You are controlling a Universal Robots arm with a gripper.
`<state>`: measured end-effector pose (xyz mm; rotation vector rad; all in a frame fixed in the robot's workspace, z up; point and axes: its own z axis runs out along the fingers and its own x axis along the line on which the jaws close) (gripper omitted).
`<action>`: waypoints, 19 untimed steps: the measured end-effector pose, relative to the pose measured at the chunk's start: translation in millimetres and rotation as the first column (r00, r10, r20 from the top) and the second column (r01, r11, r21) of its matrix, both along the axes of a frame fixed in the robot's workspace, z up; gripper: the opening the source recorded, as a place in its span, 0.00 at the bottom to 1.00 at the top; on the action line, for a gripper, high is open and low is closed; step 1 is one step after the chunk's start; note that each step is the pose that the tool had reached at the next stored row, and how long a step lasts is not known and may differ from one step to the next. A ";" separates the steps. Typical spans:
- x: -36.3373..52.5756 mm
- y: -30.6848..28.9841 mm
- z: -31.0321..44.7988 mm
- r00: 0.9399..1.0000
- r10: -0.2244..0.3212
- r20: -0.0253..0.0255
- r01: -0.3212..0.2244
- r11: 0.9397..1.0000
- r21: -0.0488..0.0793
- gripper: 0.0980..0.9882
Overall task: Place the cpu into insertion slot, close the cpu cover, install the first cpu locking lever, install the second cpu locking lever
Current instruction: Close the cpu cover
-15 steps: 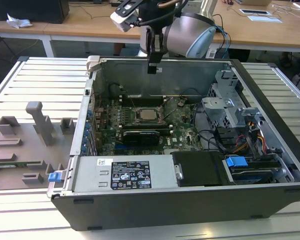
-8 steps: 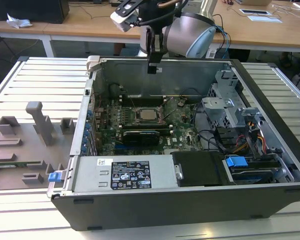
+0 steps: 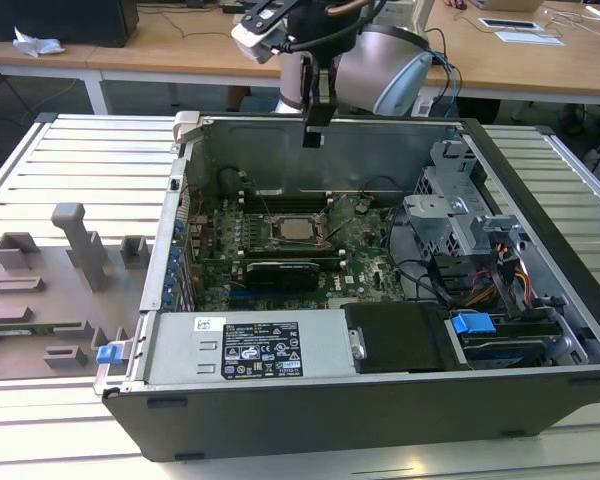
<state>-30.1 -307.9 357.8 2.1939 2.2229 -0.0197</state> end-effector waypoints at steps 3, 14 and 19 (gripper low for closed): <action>8.9 0.0 0.0 1.000 0.000 0.000 0.000 1.000 0.000 0.01; 47.1 0.0 0.0 1.000 0.000 -0.002 0.000 1.000 0.000 0.01; 65.6 0.2 0.0 1.000 0.000 -0.003 0.000 1.000 0.000 0.01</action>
